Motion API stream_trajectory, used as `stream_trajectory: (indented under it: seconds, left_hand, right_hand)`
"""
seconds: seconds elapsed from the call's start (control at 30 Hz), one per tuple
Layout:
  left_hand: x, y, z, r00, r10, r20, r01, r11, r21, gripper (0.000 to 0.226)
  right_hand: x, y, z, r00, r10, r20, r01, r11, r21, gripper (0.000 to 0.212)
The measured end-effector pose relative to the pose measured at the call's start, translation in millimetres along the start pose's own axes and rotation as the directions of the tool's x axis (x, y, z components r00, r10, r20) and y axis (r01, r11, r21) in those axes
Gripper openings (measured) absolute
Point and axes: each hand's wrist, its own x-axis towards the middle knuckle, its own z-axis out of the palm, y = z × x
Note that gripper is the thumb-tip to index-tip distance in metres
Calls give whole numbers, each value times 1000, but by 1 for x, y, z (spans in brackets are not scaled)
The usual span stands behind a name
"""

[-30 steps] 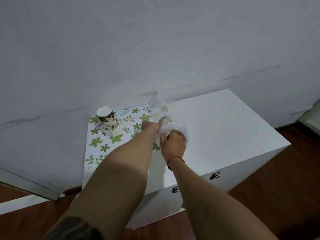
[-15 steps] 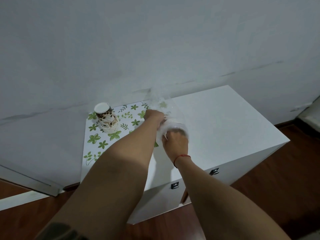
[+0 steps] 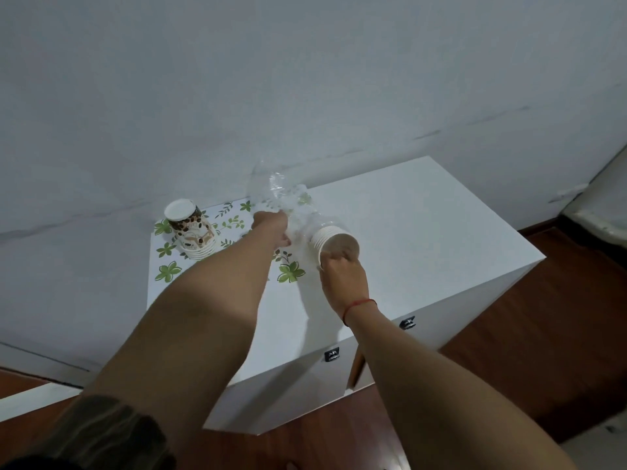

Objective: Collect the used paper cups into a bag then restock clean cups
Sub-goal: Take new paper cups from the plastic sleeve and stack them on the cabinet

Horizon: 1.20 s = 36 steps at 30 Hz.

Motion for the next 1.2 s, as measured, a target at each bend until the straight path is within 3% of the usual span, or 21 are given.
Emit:
stream_trajectory:
  seconds: [0.1,0.2,0.27,0.37,0.5,0.6,0.77,0.87,0.93,1.03,1.2]
  left_hand:
    - [-33,-2,-3,975,-58,215,28,989,143,81]
    - [-51,-12,-4,926,-148,348,48,959,280,78]
    - [-53,-17,-2,934,-130,332,39,963,268,74]
    - [-44,-26,0,970,-39,241,1,988,155,101]
    - [-42,-37,2,982,6,190,-15,999,50,107]
    - [-21,-46,11,990,17,141,-23,999,42,116]
    - [-44,-39,7,994,57,96,-65,994,83,104]
    - [-50,-39,5,995,104,12,-104,980,168,91]
    - [-54,-41,6,992,124,-6,-120,969,214,77]
    - [-55,-46,8,992,122,20,-124,975,184,72]
    - [-59,-53,8,981,191,22,-192,977,97,31]
  right_hand:
    - [1,-3,3,991,-10,130,2,998,58,32]
    - [0,-12,4,974,3,225,-14,999,51,39]
    - [1,-17,3,964,-17,266,-4,997,79,41]
    - [-3,-18,-8,972,-86,217,34,972,234,34]
    - [-8,-4,-25,996,92,15,-93,953,288,44]
    - [-2,2,-32,971,238,-29,-213,910,356,34]
    - [9,-1,-31,880,469,-69,-383,789,479,41]
    - [13,1,-33,840,532,-103,-426,767,480,39]
    - [14,4,-34,846,534,1,-469,742,478,40]
    - [14,6,-32,844,500,195,-506,623,597,40]
    - [17,12,-28,800,513,311,-571,492,657,46]
